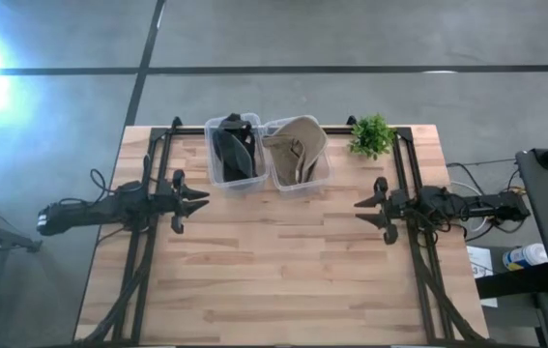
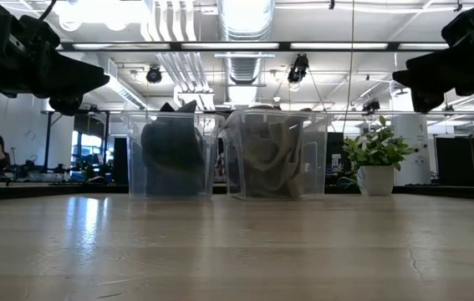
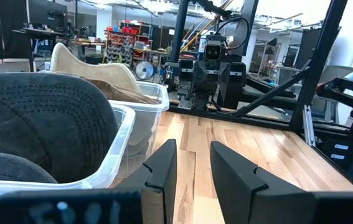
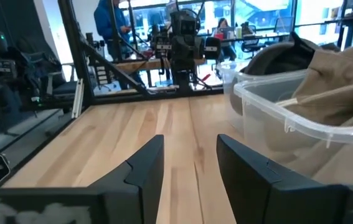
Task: Pick & Place hat
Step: Return to Home Position
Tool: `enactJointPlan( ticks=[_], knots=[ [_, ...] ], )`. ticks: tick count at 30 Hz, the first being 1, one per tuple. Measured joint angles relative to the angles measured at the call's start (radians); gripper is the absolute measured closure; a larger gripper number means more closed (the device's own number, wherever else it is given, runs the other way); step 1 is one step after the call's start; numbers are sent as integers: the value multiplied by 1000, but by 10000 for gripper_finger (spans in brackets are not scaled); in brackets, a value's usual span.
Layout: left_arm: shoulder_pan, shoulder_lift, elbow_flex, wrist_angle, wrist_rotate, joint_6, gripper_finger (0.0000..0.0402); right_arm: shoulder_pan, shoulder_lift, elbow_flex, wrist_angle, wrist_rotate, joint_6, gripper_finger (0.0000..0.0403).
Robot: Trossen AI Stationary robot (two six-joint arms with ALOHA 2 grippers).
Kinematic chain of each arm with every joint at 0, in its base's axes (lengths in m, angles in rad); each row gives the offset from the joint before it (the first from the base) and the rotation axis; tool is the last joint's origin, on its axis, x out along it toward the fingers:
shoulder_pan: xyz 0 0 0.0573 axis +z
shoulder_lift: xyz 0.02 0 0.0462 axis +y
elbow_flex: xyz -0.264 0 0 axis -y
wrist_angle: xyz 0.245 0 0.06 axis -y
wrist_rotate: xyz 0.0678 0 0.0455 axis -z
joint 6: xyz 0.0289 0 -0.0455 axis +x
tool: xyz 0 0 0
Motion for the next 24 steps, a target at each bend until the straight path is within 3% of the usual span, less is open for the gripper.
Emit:
enactJointPlan(
  ticks=[24],
  knots=[
    [0, 0, 1, 2, -1, 0, 309, 0, 14, 0, -1, -2, 7, 264]
  ],
)
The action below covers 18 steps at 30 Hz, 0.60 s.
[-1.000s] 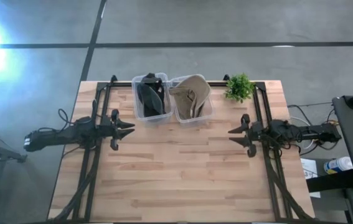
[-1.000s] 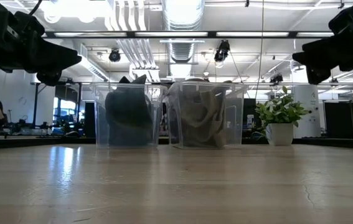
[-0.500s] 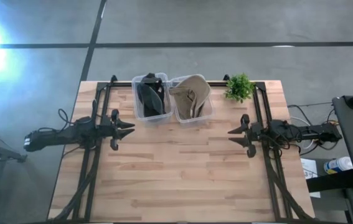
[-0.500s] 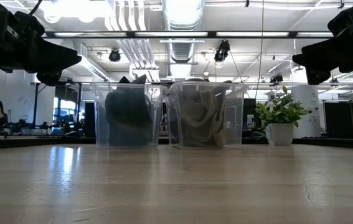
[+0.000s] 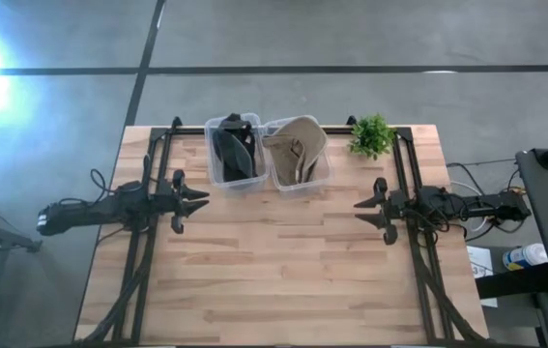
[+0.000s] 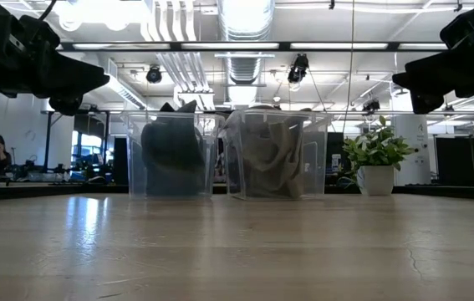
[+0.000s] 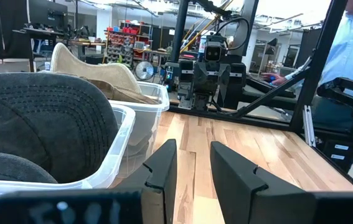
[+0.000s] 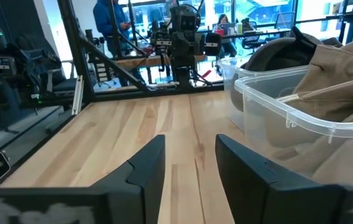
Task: Pick & Place hat
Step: Return to Home Position
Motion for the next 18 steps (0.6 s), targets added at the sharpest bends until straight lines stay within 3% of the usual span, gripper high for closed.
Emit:
enactJointPlan(
  ticks=[18],
  knots=[
    [0, 0, 0, 0, 0, 0, 309, 0, 0, 0, 0, 0, 0, 269]
  ],
)
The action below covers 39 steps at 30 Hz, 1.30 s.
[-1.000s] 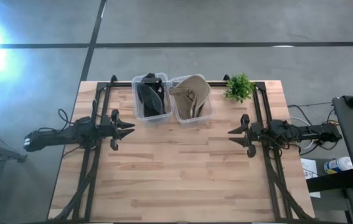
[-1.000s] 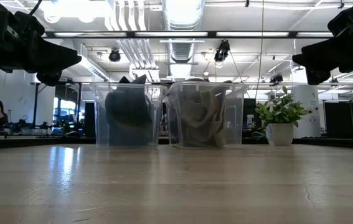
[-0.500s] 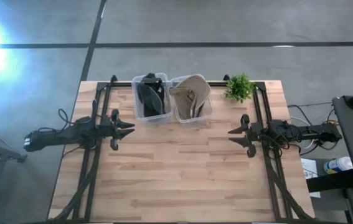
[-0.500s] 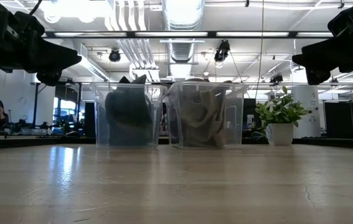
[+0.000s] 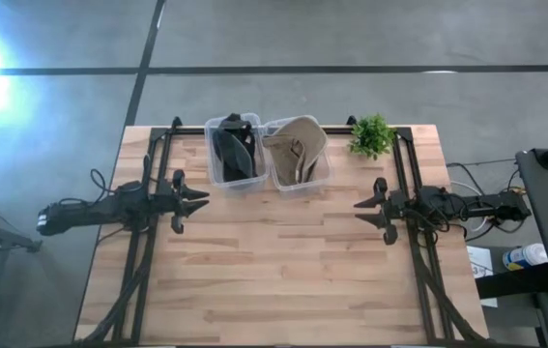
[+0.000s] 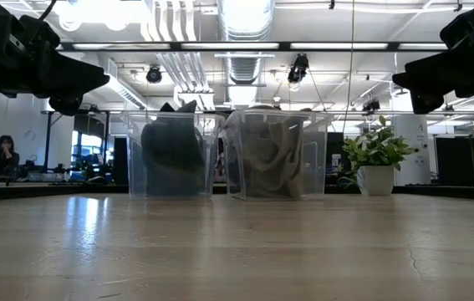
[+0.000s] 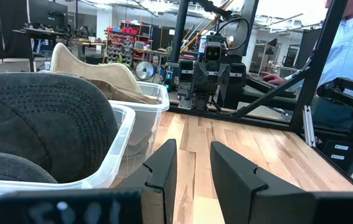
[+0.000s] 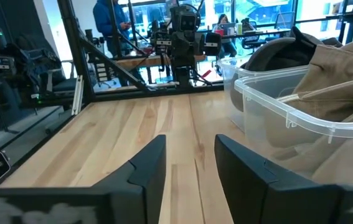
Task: Pick & Place hat
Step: Return to Home Position
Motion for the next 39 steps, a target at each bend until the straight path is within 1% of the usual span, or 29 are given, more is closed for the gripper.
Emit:
enactJointPlan(
  ticks=[9, 21, 39],
  knots=[
    [0, 0, 0, 0, 0, 0, 309, 0, 0, 0, 0, 0, 0, 261],
    [0, 0, 0, 0, 0, 0, 309, 0, 0, 0, 0, 0, 0, 275],
    [0, 0, 0, 0, 0, 0, 309, 0, 0, 0, 0, 0, 0, 275]
  ],
)
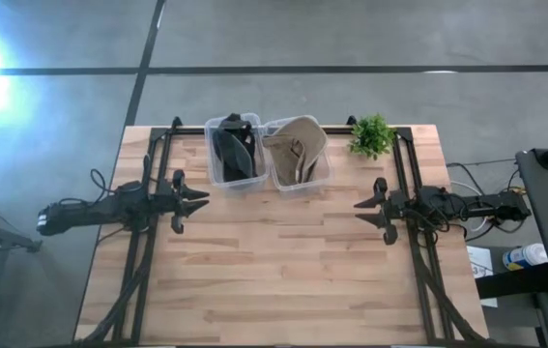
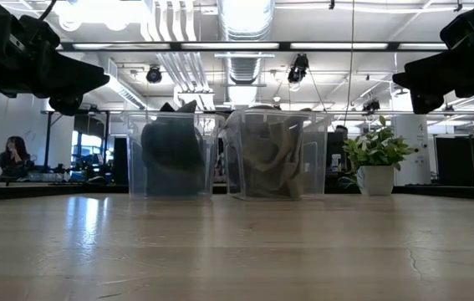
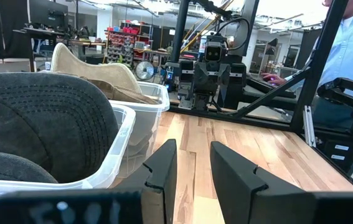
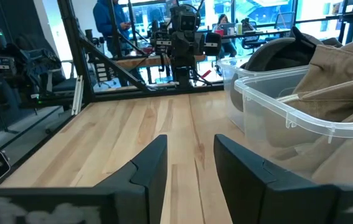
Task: Pick & Place hat
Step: Return to Home Position
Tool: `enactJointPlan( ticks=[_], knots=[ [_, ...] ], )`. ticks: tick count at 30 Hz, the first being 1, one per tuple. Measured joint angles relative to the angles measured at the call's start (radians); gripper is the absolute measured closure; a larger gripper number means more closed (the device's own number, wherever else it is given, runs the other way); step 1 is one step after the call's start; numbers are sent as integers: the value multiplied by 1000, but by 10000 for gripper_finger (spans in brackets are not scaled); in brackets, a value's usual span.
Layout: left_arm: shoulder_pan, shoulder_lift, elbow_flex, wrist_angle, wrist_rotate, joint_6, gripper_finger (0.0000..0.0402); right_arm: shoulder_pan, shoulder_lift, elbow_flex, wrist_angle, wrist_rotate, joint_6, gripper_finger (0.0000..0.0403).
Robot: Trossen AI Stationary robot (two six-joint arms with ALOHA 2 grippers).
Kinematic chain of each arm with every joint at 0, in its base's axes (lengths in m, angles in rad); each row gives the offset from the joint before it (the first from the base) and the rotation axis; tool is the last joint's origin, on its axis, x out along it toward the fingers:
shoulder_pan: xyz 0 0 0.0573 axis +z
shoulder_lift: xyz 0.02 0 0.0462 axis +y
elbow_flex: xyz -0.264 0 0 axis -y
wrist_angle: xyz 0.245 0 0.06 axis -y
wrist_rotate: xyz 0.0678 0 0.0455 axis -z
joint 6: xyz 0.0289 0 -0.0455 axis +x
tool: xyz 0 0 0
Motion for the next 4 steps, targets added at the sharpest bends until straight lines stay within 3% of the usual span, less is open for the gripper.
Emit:
enactJointPlan(
  ticks=[4],
  knots=[
    [0, 0, 0, 0, 0, 0, 309, 0, 0, 0, 0, 0, 0, 275]
  ],
)
